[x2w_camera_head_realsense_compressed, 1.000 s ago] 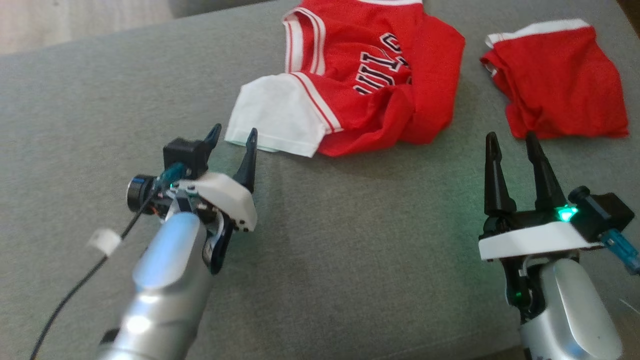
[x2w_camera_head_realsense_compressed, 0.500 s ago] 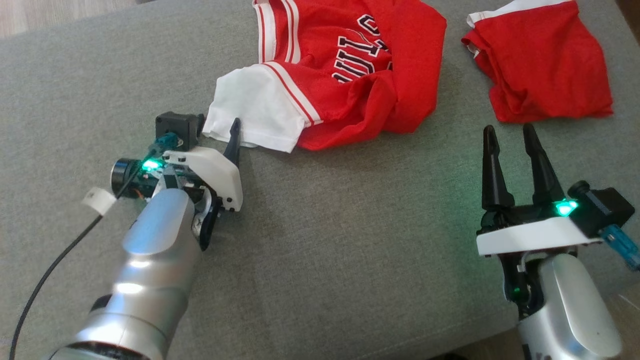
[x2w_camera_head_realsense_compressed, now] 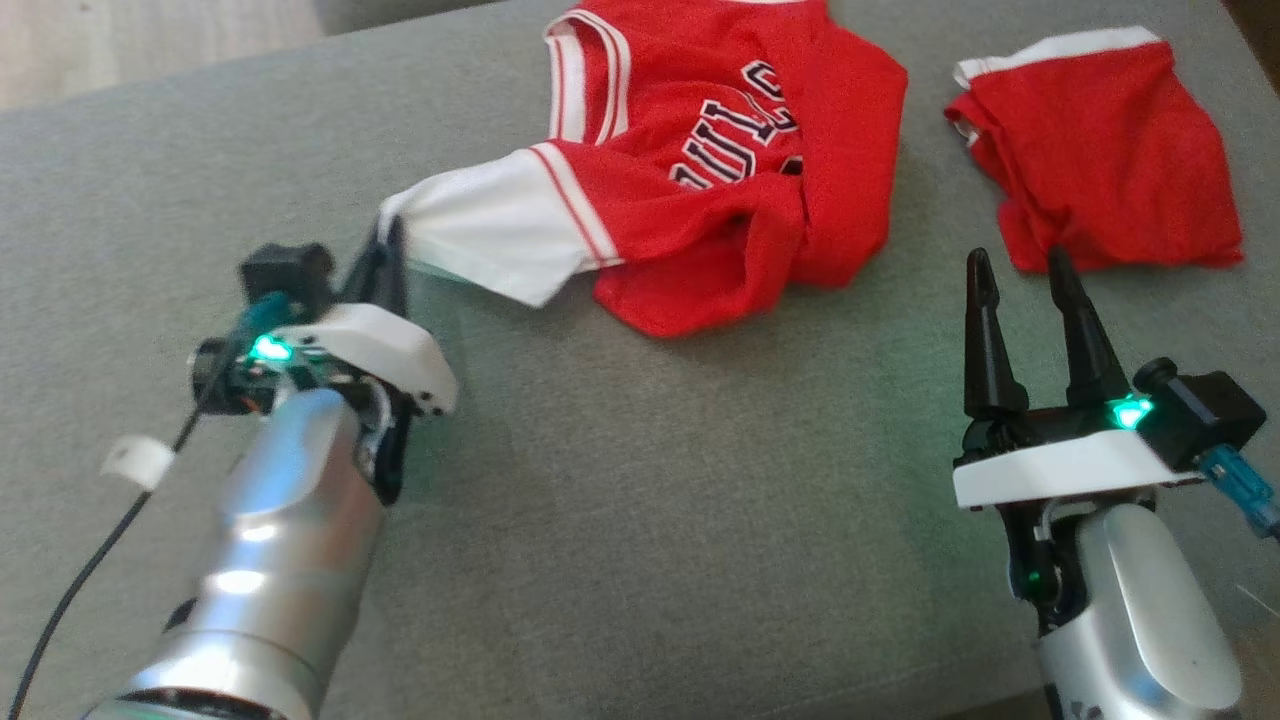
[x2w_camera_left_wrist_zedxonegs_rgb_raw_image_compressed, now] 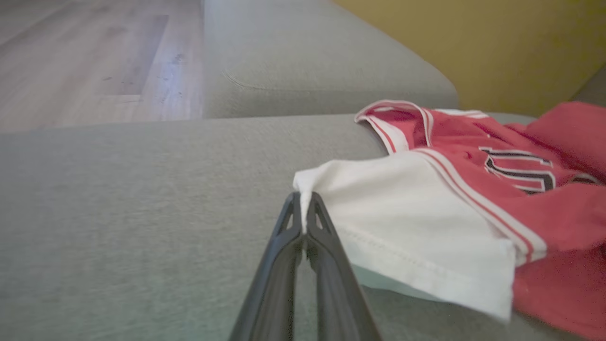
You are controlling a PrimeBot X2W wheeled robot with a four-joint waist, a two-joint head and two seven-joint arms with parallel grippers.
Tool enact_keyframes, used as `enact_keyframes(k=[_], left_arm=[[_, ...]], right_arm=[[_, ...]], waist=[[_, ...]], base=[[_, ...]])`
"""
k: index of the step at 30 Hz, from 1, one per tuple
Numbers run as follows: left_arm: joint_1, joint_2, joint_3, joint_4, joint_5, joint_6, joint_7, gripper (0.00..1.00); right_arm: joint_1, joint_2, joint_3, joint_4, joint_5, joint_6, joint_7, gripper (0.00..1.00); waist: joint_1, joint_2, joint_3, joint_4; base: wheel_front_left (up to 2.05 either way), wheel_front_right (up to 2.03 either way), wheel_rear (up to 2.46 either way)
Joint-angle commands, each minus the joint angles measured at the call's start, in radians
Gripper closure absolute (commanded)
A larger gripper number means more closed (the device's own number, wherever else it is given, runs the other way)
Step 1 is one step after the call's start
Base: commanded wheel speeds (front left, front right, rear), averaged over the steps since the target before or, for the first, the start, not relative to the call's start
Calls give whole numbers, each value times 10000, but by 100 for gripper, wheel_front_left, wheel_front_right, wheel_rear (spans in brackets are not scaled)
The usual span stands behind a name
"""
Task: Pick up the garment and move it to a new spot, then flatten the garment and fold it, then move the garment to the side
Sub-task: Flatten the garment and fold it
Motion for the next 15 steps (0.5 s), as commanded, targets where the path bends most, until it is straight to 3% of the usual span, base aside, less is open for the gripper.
enact_keyframes(k=[1,15], left_arm=[[-204,452,457,-335,-145,111,-365,100],[915,1220,1317,-1473,-534,256,-898,100]], right_arm=[[-79,-16,176,-264,-89,-9,-107,0],[257,-16,181,3,-304,-9,-107,0]], waist=[[0,0,-224,254],[0,0,-1066,1565]], base=[[0,0,0],[0,0,0]])
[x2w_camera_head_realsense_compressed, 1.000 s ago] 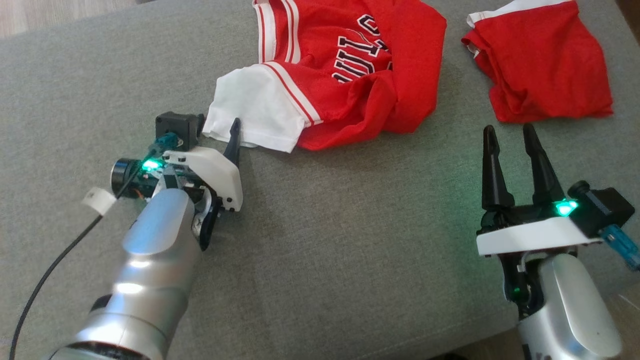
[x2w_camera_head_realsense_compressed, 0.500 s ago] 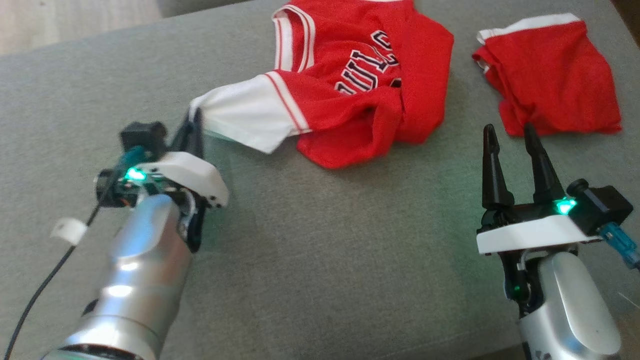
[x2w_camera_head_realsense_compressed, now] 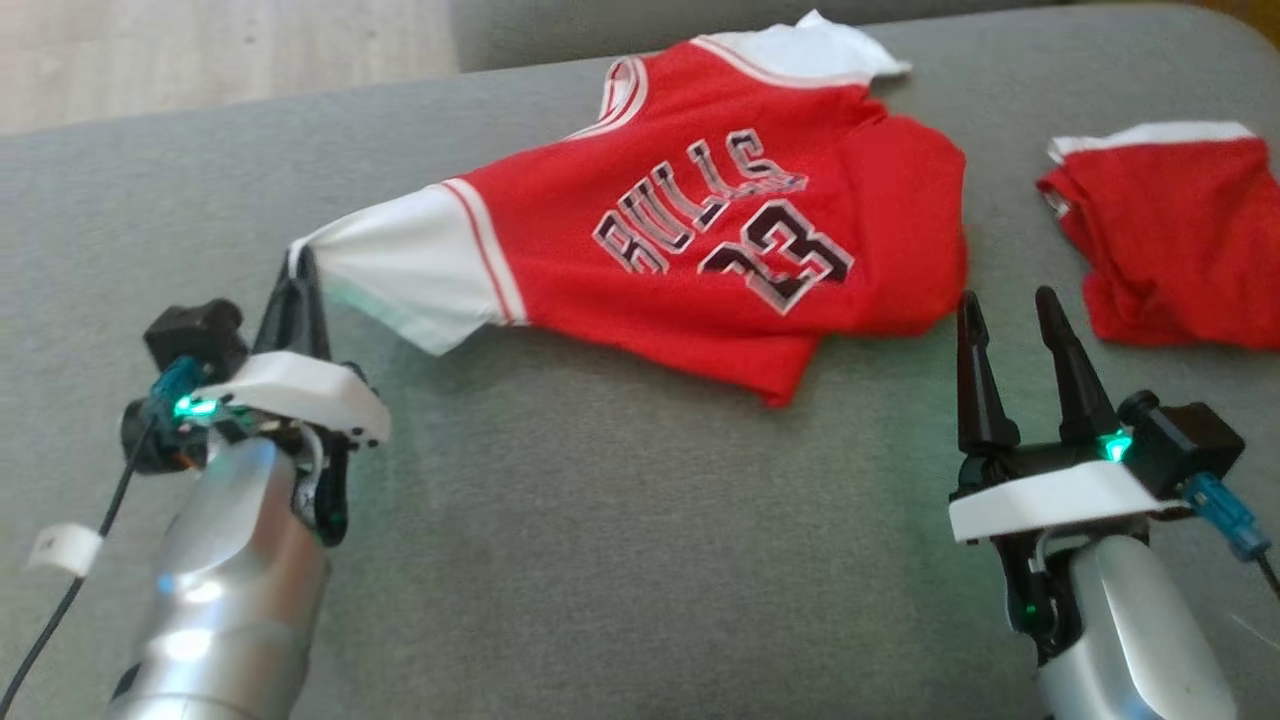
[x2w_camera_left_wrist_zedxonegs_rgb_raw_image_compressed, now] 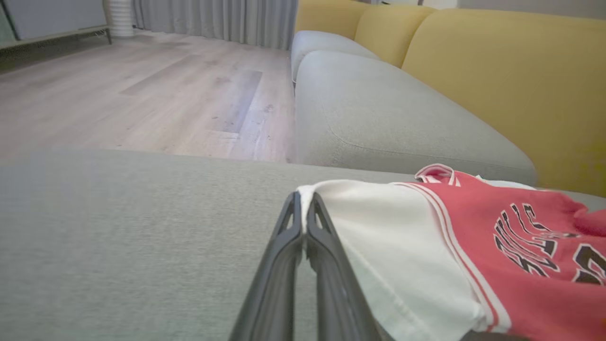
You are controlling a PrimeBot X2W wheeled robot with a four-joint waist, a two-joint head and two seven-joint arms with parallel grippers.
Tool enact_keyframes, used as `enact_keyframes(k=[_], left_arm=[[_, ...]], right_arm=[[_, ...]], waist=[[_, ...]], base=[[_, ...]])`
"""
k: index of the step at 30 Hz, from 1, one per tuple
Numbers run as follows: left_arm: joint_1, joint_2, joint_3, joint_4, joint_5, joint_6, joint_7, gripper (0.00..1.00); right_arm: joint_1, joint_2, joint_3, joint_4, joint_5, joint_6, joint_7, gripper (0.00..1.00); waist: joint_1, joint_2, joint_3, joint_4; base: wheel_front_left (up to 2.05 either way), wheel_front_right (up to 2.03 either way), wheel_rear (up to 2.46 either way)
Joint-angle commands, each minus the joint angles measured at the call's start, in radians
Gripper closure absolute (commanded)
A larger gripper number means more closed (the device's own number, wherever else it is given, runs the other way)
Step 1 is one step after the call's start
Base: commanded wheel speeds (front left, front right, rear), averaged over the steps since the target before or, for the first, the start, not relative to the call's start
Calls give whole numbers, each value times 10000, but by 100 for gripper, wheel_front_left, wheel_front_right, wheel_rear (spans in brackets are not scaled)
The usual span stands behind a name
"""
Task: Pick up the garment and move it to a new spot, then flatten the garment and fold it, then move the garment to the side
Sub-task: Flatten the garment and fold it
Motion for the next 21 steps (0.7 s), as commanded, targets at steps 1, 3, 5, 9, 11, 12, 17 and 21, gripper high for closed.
enact_keyframes(k=[1,3,5,9,11,12,17,21], left_arm=[[-96,545,476,-561,-29,166,-129,100],[64,620,576,-757,-27,237,-130,100],[631,869,943,-1268,-76,418,-132,100],[1374,1117,1409,-1831,-139,590,-133,100],[1687,1174,1526,-2012,-119,624,-134,100],[1820,1182,1561,-2070,-106,634,-134,100],[2234,1109,1700,-2580,43,735,-134,0],[2474,958,1639,-3811,500,579,-135,0]], right_arm=[[-115,-16,164,-274,-87,-9,-107,0],[-100,-16,159,-261,-95,-9,-107,0],[-46,-16,179,-220,-75,-9,-107,0],[20,-16,302,-158,-70,-9,-84,0],[28,-16,326,-147,-75,-9,-63,0],[29,-16,329,-141,-80,-9,-54,0],[28,-16,325,-138,-95,-9,-23,0],[47,-16,314,-241,-96,-9,-32,0]], waist=[[1,0,-177,298],[1,0,-218,386],[1,0,-355,600],[1,0,-489,809],[1,0,-521,873],[1,0,-536,896],[1,0,-623,951],[1,0,-701,981]], base=[[0,0,0],[0,0,0],[0,0,0],[0,0,0],[0,0,0],[0,0,0],[0,0,0],[0,0,0]])
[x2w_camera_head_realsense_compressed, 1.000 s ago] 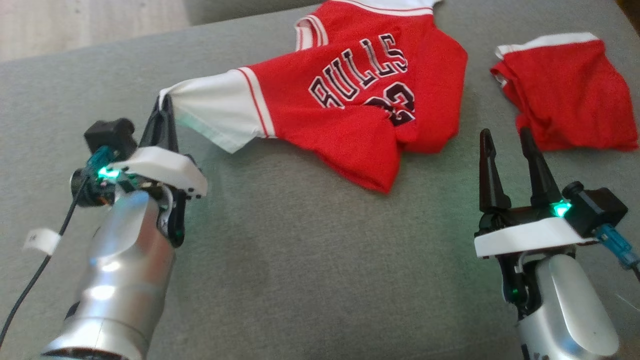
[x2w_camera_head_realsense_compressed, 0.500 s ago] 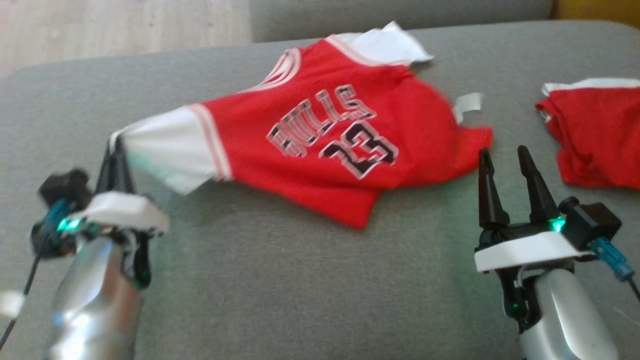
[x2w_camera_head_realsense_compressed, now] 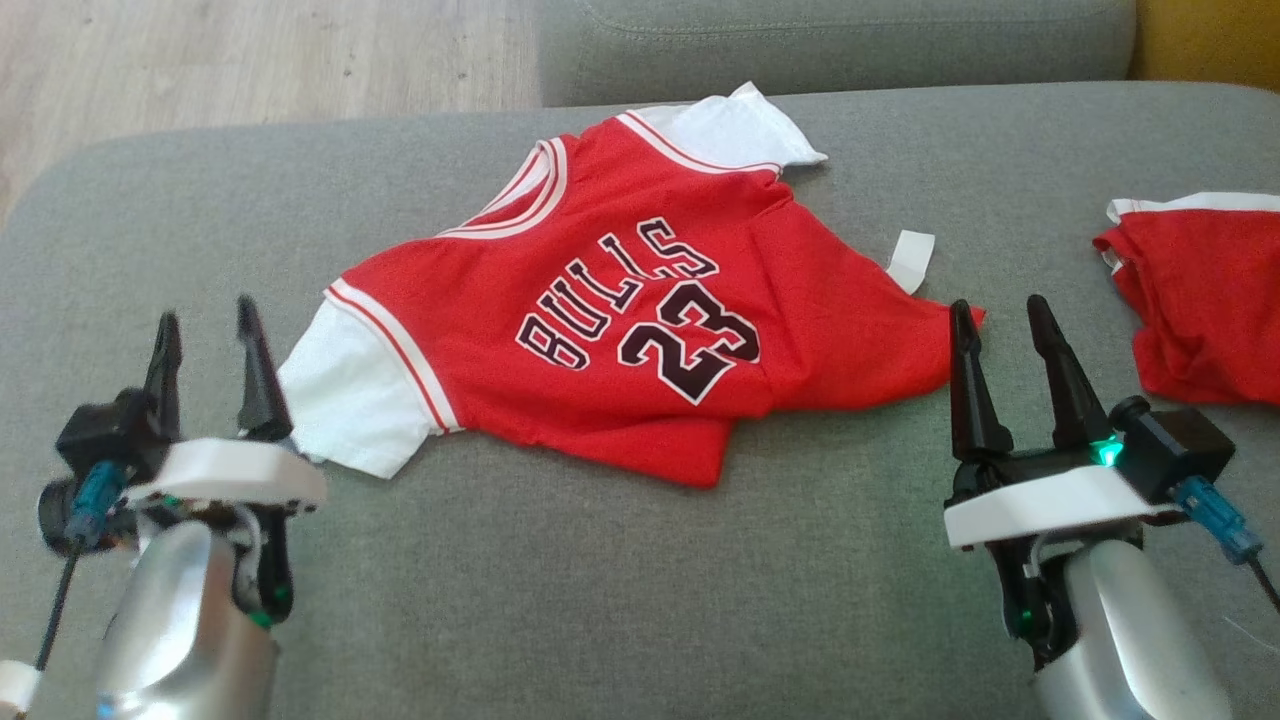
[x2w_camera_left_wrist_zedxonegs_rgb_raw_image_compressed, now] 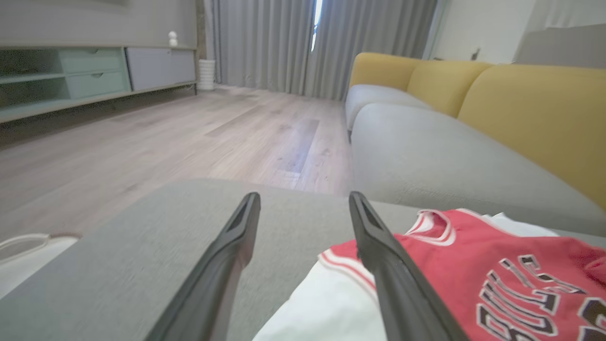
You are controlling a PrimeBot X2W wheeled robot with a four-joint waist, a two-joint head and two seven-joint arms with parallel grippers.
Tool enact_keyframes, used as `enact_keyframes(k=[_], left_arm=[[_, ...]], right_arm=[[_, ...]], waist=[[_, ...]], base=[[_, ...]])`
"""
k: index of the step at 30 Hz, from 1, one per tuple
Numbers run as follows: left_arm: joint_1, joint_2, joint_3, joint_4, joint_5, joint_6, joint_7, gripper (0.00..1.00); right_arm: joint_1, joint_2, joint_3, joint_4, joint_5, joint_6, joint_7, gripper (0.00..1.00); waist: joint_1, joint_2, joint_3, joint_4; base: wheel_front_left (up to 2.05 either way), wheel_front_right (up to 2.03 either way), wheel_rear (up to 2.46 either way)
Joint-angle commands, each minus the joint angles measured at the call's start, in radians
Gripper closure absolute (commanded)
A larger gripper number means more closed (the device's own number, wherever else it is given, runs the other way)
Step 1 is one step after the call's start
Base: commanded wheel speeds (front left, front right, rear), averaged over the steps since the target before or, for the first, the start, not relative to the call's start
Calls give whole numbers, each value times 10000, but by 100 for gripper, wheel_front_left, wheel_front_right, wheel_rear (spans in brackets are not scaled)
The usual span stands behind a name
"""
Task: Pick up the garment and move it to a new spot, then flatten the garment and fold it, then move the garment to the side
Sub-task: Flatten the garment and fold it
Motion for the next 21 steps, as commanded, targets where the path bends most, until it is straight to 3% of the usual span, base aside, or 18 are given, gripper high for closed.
enact_keyframes(k=[1,7,21], left_arm=[[-107,170,311,-845,265,-103,-121,0],[762,-365,-278,-2639,990,-695,-121,0],[2370,-1182,-582,-3763,1445,-777,-122,0]], right_arm=[[-12,-16,209,-406,-89,-9,-44,0],[141,-16,179,-528,-36,-9,-66,0],[209,-16,232,-218,-32,-9,-64,0]], waist=[[0,0,-48,22],[0,0,-231,134],[0,0,-213,158]], base=[[0,0,0],[0,0,0],[0,0,0]])
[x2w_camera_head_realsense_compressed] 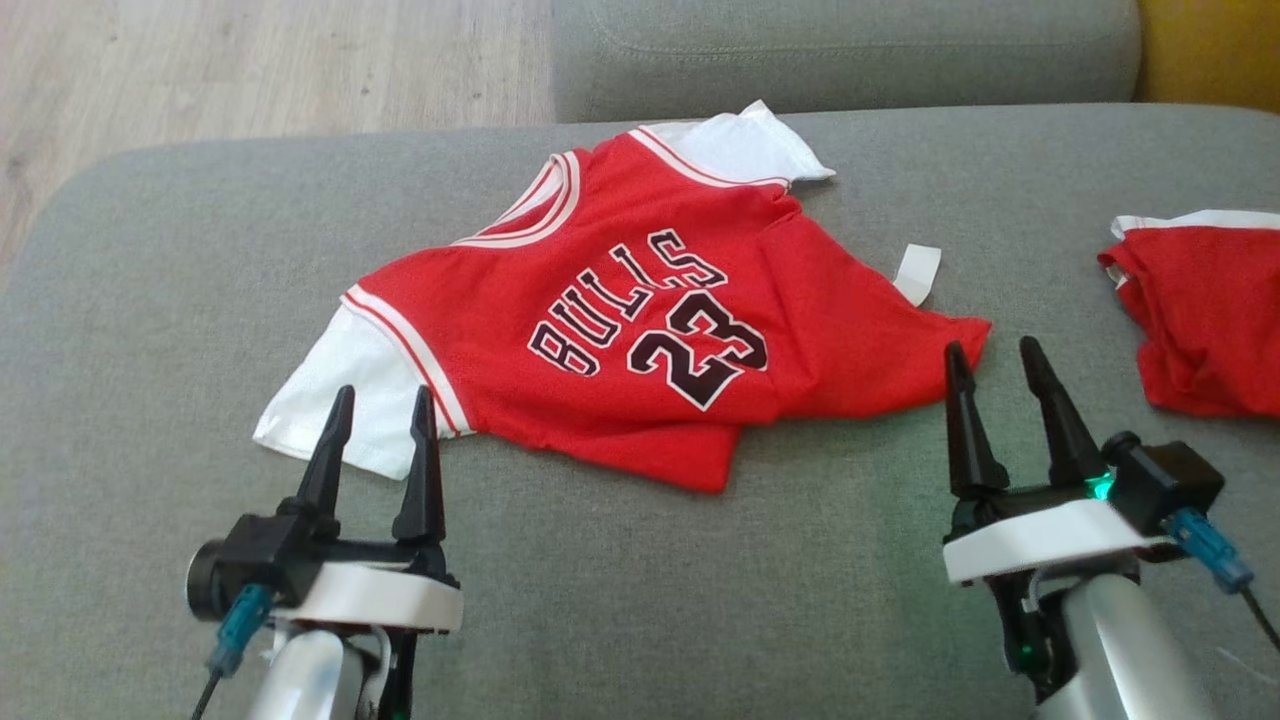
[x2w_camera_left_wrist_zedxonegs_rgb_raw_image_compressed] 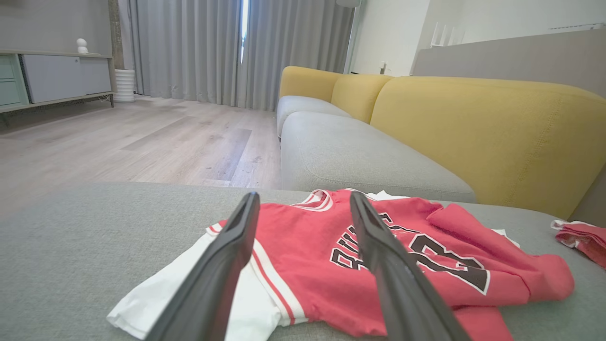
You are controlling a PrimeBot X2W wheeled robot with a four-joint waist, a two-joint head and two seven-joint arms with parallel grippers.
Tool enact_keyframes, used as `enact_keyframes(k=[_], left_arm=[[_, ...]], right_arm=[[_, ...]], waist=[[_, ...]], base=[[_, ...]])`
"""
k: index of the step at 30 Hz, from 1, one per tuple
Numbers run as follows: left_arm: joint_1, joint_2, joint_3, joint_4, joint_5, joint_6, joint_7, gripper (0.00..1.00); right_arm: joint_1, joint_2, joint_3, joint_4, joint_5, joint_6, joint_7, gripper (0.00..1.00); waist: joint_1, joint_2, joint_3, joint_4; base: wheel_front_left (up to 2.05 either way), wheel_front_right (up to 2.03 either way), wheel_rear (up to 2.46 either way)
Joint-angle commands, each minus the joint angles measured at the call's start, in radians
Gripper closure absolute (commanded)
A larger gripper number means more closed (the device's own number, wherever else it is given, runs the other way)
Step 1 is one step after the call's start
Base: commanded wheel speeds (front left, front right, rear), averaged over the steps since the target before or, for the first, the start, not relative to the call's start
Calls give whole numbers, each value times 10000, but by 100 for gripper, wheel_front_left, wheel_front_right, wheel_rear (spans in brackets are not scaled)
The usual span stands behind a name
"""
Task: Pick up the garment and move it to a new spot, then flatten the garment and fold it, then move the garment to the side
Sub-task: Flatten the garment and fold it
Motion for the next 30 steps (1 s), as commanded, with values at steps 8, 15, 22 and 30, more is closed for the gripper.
enact_keyframes(k=[8,15,22,30], left_arm=[[-639,-73,317,-226,212,-195,-64,0],[-875,-152,156,111,230,-329,-64,0],[-1084,-204,62,221,223,-395,-64,0],[-1248,-233,-31,332,190,-402,-64,0]], right_arm=[[-1232,-16,-1040,711,-545,-9,776,0],[-2627,-16,-2354,2963,-947,-9,2017,0],[-3770,-16,-2771,4821,-1517,-9,2447,0],[-4617,-16,-2535,6168,-2441,-9,2477,100]], waist=[[1,-1,449,191],[1,-1,813,496],[1,-1,1108,715],[1,-1,1276,750]], base=[[0,0,0],[0,0,0],[0,0,0],[0,0,0]])
